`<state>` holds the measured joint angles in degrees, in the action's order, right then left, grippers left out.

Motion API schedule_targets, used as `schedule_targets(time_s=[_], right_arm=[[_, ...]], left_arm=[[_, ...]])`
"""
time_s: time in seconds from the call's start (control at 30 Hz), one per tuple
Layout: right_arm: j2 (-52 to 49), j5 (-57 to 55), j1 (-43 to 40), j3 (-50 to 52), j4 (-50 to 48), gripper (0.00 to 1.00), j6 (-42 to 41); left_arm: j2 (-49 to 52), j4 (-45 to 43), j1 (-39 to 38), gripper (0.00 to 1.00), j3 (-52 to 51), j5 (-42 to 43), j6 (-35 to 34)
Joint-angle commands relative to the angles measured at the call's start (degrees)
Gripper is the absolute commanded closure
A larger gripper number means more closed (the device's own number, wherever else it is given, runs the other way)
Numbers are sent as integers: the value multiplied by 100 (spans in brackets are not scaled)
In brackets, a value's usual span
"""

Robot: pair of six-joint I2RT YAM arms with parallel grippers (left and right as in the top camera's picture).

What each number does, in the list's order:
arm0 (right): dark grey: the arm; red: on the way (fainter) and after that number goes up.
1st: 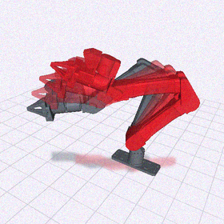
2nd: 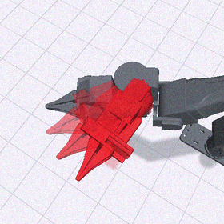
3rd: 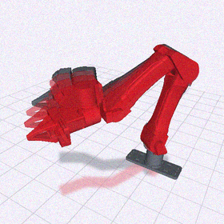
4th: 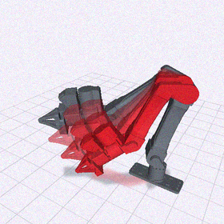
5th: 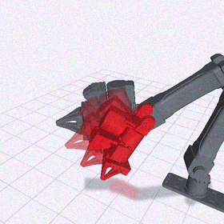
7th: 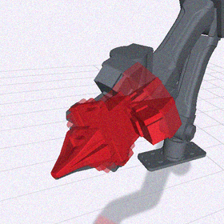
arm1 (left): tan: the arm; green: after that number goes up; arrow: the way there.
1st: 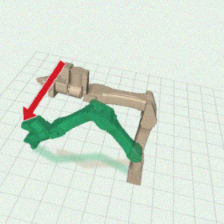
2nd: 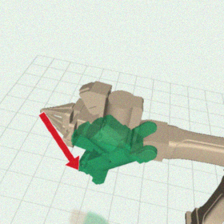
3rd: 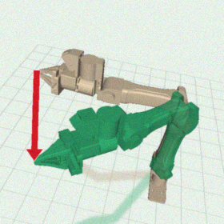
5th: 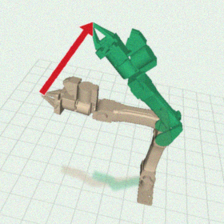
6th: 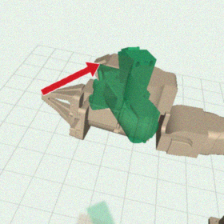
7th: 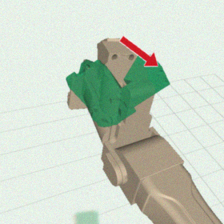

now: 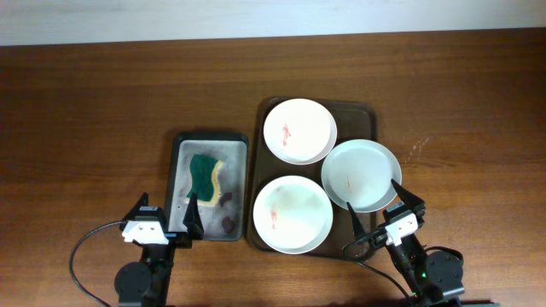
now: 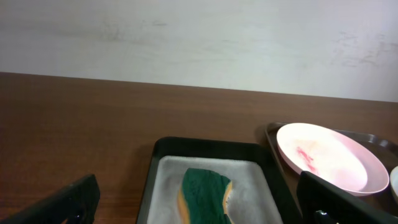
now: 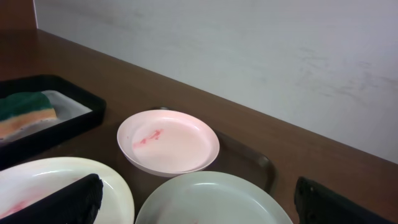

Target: Clean dirty plates on tray and stack at the side

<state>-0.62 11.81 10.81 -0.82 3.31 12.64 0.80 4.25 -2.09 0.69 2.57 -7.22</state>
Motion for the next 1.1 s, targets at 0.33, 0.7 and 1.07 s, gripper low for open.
schedule_targets(time_s=[0.33,0.7,1.07], right_arm=[[24,649,7,50,-94,1,-114],[-1873,942,4,-3595,2446,1,-975],[-6439,1799,4,-7473,6107,1,-1279]], left_arm=[[-13,-286,39,1,-11,1104,85],[1878,1482,39,1,3368,1781,90],[6288,5130,39,1,6787,2162,92]])
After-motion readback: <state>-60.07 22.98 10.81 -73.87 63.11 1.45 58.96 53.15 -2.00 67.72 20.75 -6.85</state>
